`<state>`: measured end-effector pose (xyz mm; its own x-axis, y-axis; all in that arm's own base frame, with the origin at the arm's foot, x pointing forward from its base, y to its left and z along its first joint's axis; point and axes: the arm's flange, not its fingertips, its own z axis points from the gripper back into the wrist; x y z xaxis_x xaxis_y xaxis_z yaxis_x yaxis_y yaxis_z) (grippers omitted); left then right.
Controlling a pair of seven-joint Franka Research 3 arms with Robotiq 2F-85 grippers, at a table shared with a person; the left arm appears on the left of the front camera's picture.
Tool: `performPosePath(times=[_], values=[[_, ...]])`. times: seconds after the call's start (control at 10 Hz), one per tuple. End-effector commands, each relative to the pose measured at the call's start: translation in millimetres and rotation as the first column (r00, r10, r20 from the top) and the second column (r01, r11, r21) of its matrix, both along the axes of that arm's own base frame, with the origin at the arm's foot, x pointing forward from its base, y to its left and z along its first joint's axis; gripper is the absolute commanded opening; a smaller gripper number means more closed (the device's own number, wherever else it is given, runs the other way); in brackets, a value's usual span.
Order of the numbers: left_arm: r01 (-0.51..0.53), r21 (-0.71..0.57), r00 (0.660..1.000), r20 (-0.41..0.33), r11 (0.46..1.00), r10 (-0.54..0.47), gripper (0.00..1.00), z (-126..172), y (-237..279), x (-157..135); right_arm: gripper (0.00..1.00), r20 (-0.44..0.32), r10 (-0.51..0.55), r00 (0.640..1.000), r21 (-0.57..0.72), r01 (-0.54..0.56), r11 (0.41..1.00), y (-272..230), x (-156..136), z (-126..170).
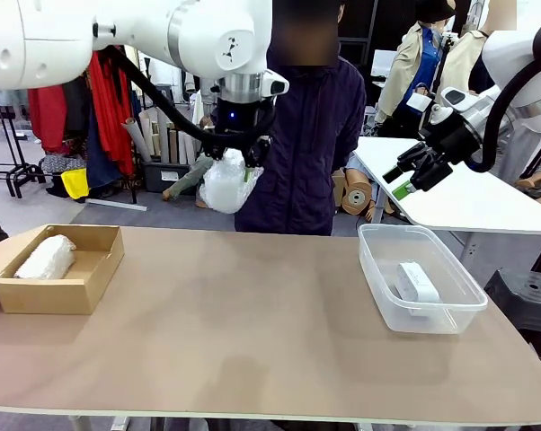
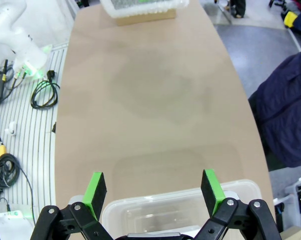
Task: Separate and place wrapped and unwrapped clocks.
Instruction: Pick up the Digital clock indicated by the person, then if the picked Digital clock is wrapped, place it in the Package Box ; if not, place it in the Organizing box.
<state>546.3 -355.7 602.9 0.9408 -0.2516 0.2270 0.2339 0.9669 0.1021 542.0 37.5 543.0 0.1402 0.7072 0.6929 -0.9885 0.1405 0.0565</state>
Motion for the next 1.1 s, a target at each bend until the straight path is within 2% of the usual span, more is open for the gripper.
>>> performPosePath(times=[0.0, 0.1, 1.0], values=[[-0.017, -0.017, 0.999, 0.042, 1.000, 0.018, 0.00, 6.8, -3.1, 2.4, 1.00, -0.004, -0.012, 1.000, 0.001, 0.012, 1.000, 1.4, -0.2, 3.1], [0.000, 0.000, 1.000, 0.000, 1.000, 0.000, 0.00, 0.0, 0.0, 0.0, 1.00, -0.004, -0.012, 1.000, 0.001, 0.012, 1.000, 1.4, -0.2, 3.1], [0.000, 0.000, 1.000, 0.000, 1.000, 0.000, 0.00, 0.0, 0.0, 0.0, 1.00, -0.004, -0.012, 1.000, 0.001, 0.012, 1.000, 1.4, -0.2, 3.1]])
